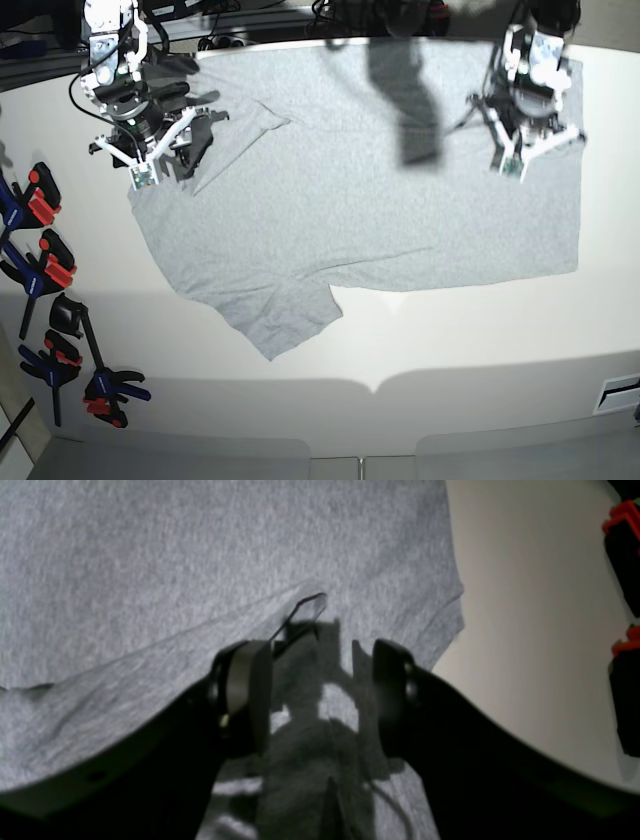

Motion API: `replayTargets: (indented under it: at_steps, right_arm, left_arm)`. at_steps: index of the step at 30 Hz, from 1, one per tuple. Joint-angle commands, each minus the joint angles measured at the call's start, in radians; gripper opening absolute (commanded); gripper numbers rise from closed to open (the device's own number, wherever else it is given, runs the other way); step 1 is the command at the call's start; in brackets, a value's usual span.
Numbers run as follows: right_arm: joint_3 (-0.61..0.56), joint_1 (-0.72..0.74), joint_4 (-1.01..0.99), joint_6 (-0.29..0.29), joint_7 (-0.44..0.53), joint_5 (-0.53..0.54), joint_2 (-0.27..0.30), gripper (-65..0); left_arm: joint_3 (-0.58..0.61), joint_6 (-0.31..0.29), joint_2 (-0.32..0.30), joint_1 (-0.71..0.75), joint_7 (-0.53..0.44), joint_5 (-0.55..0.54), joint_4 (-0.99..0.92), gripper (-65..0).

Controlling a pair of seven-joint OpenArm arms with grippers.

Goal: Fold the T-shirt properly
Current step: 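Move the left gripper along the shirt's side edge to the hem corner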

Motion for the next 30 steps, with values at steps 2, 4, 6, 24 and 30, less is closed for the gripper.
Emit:
replayTargets:
  at_steps: [2,4,6,24,30]
  right_arm:
    - [0.008,0.005,0.021,-0.005,0.023,0.003,0.013,-34.7]
    - [0.008,0.005,0.021,-0.005,0.023,0.003,0.013,-34.7]
    - [0.008,0.005,0.021,-0.005,0.029,0.003,0.013,-34.7]
    - [0.008,0.005,0.021,-0.005,-0.016,0.0,0.013,-33.8]
    - [0.008,0.005,0.021,-0.004,-0.039,0.0,0.013,-33.8]
  left_arm:
    - [-0.003,0.003,-0.009,-0.041,-0.014,0.011,0.016,-58.2]
    - [-0.003,-0.016,-0.009,-0.074,-0.015,0.011,0.015,-58.2]
    - [-0.003,-0.027,-0.01,-0.109,-0.026,0.013,0.015,-58.2]
    - [-0.003,-0.019,-0.095,-0.658,-0.176,-0.159,-0.531,-41.9]
    - [-0.003,-0.02,-0.098,-0.954,-0.298,-0.337,-1.072,-41.9]
